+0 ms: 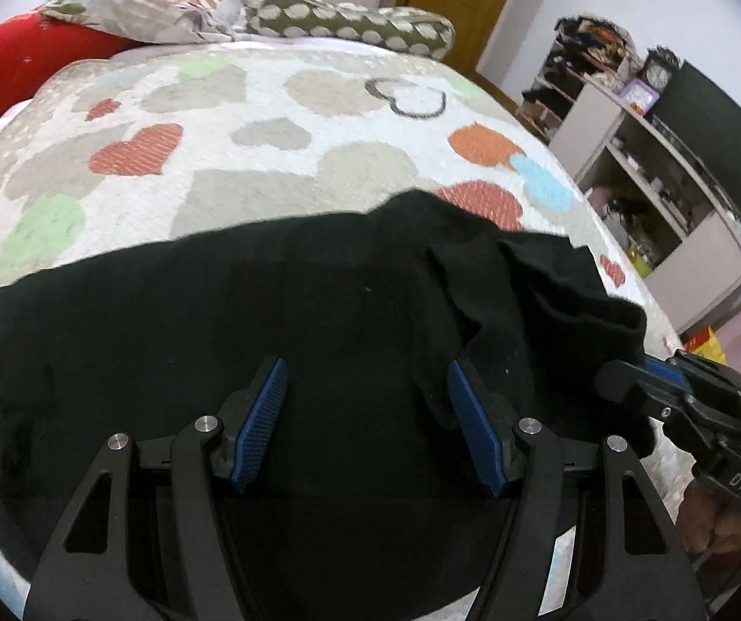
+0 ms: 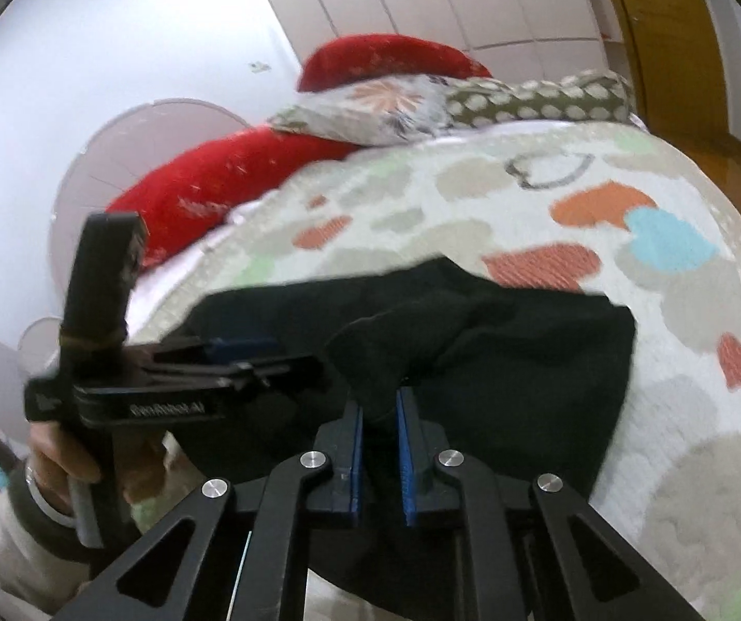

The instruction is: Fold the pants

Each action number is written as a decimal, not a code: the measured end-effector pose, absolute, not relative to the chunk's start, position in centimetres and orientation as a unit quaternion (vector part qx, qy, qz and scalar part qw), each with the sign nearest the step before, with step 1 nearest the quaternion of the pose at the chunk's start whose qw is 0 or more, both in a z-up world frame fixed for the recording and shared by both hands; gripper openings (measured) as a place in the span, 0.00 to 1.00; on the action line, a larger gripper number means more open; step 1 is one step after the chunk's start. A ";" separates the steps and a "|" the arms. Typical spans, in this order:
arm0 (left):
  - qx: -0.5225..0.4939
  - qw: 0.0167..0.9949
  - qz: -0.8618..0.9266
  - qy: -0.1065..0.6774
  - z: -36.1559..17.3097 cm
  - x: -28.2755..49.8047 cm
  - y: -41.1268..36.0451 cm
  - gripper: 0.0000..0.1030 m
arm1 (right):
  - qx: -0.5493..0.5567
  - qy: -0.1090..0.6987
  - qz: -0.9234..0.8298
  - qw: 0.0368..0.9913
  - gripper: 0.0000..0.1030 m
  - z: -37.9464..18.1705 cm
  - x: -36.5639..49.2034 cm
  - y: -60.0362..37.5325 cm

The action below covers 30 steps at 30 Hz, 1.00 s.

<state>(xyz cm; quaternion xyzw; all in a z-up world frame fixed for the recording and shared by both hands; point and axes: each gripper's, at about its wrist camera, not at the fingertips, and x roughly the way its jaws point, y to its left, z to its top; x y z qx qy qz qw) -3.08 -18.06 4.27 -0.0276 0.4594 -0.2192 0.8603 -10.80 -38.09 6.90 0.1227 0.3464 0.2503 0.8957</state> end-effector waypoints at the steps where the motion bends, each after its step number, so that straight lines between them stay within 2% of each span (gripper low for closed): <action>1: -0.032 0.862 -0.217 0.456 4.5 -3.2 -17.7 0.63 | 0.123 0.342 0.259 0.895 0.10 7.2 -10.7 -37.6; 7: -0.070 0.870 -0.204 0.444 6.1 -3.2 -15.4 0.63 | 0.100 0.369 0.280 0.881 0.11 4.7 -9.0 -33.5; 10: -0.074 0.866 -0.213 0.446 6.5 -3.1 -16.1 0.63 | 0.108 0.380 0.275 0.877 0.20 4.0 -9.1 -33.7; 12: -0.062 0.865 -0.226 0.443 6.9 -3.3 -17.2 0.63 | 0.118 0.372 0.286 0.875 0.56 5.0 -10.1 -34.8; 13: -0.057 0.865 -0.231 0.442 7.0 -3.5 -17.8 0.63 | 0.126 0.365 0.288 0.877 0.59 5.7 -10.7 -35.7; 18: -0.030 0.860 -0.250 0.445 6.6 -3.4 -21.0 0.63 | 0.154 0.334 0.245 0.897 0.59 7.2 -12.6 -40.9; 23: -0.003 0.848 -0.239 0.473 4.3 -2.7 -23.2 0.63 | 0.167 0.351 0.196 0.900 0.59 5.3 -11.3 -42.9; 26: -0.022 0.839 -0.251 0.482 3.0 -2.5 -23.6 0.63 | 0.164 0.361 0.177 0.901 0.59 4.3 -10.2 -42.9; 27: -0.020 0.841 -0.249 0.480 2.9 -2.7 -23.7 0.59 | 0.162 0.361 0.172 0.902 0.59 4.2 -9.9 -42.9; 28: -0.018 0.841 -0.252 0.478 3.0 -2.9 -23.9 0.48 | 0.162 0.361 0.169 0.903 0.59 4.3 -9.7 -42.8; 29: -0.022 0.835 -0.265 0.482 3.3 -3.2 -23.9 0.24 | 0.163 0.359 0.169 0.903 0.59 4.4 -9.7 -42.9; 30: -0.028 0.830 -0.276 0.483 3.6 -3.4 -23.9 0.17 | 0.163 0.354 0.173 0.904 0.59 4.8 -9.6 -42.8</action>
